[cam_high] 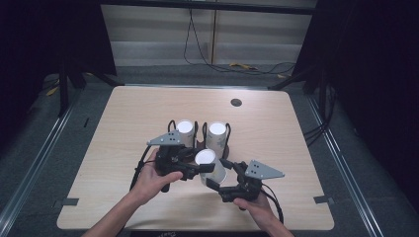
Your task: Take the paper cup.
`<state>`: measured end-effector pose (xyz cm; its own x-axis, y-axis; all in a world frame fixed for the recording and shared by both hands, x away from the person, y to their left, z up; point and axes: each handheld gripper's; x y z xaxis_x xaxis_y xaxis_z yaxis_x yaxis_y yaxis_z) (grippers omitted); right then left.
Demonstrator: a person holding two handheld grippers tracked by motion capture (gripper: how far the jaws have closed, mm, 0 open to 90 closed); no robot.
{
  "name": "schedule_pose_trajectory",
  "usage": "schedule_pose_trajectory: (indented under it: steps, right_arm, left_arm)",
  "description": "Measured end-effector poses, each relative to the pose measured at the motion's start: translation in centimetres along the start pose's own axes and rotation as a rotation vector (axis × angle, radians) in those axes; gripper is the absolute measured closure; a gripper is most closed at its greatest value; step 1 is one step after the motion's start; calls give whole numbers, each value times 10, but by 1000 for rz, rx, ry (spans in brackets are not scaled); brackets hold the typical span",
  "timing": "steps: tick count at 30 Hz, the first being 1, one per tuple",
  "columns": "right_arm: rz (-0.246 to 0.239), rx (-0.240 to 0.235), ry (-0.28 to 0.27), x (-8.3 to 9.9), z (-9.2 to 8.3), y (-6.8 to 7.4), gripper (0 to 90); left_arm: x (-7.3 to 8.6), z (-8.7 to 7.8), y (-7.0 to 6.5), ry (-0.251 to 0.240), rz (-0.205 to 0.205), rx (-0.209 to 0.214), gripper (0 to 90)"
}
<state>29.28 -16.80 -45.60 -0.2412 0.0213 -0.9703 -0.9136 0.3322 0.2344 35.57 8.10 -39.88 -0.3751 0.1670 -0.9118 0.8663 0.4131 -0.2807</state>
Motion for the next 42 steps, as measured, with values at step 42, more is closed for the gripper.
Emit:
schedule_pose_trajectory:
  steps: [42]
  right_arm:
    - [8, -43, 76, 3, 2, 0, 277]
  left_arm:
    - [3, 0, 8, 25, 10, -36, 157]
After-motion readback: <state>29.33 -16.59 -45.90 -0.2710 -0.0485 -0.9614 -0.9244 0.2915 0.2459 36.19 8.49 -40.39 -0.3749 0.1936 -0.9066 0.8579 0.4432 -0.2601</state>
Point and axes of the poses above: each handheld gripper's, and its own axes: z roughly forward along the jaws, x roughly out of its underside, y roughly to its left, and after that the axes turned 14 degrees about -x, right-handed
